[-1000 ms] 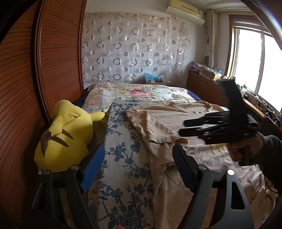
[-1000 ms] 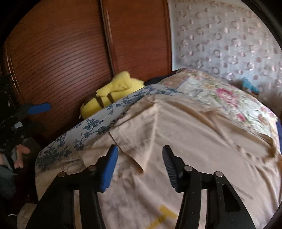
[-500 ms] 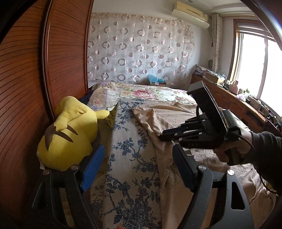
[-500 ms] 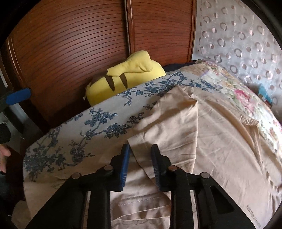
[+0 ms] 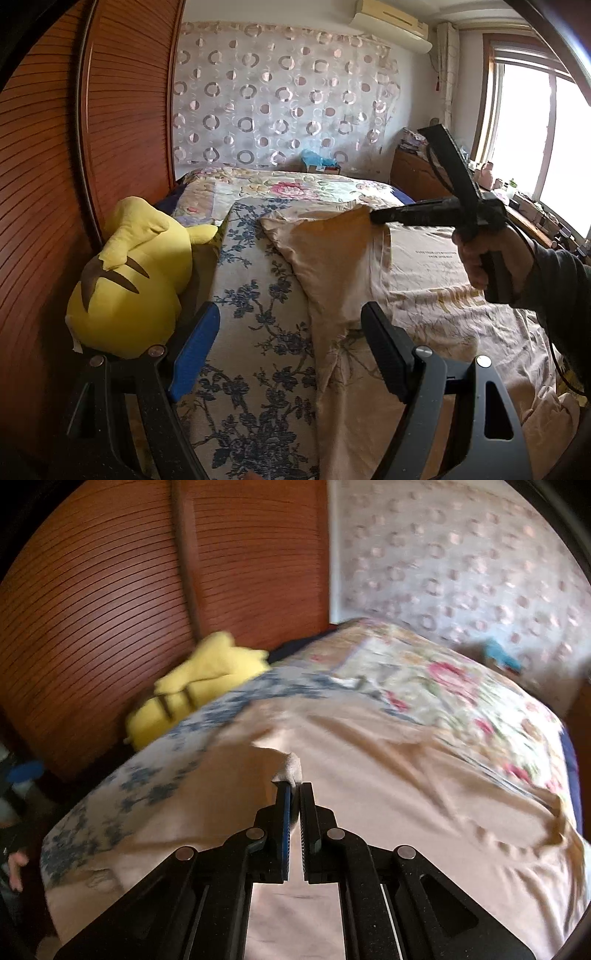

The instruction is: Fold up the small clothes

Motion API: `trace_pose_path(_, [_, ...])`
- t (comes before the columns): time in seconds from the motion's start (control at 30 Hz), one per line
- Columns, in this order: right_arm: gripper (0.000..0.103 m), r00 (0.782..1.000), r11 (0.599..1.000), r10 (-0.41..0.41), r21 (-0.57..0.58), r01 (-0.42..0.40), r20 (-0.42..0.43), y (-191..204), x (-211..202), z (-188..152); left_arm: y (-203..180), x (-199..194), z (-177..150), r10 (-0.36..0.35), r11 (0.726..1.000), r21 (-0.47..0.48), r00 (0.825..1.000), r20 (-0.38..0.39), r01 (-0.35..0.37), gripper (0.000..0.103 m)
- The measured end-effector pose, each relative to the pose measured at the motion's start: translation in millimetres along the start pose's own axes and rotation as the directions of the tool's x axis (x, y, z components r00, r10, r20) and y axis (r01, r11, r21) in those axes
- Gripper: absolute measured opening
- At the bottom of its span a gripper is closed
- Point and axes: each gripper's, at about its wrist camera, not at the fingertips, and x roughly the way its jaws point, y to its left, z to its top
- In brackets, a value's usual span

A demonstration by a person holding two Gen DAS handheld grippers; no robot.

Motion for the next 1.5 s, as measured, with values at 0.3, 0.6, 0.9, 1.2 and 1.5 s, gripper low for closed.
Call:
trace_pose_path(0.3, [0.046, 0.99, 0.987, -0.137, 0.078, 0.14, -0.041, -14, 16, -12, -11, 8, -1, -0.016, 1.0, 0.014, 1.0, -0.022, 0.017, 0.08])
trace_pose_path(0.6, [0.048, 0.986, 0.984, -0.166, 0.067, 0.166, -0.011, -19, -27, -50, -27, 20, 0, -0.024, 0.999, 0.041, 0.998, -0.061, 0.026, 0.08])
trace_pose_path(0.9, [0.048, 0.973, 0.964, -0.229, 0.13, 0.231, -0.033, -42, -118, -131, -52, 38, 3, -0.047, 0.994, 0.093, 0.994, -0.103, 0.056, 0.08])
trace_pose_path(1.2, [0.048, 0.931, 0.886, -0.364, 0.294, 0.358, -0.033, -79, -214, -223, -71, 74, 15, -0.063, 0.983, 0.158, 0.98, -0.191, 0.094, 0.08])
trace_pose_path(1.5, [0.048, 0.879, 0.772, -0.465, 0.438, 0.46, -0.104, -122, -275, -300, -73, 112, 21, -0.052, 0.986, 0.139, 0.96, -0.276, 0.093, 0.079])
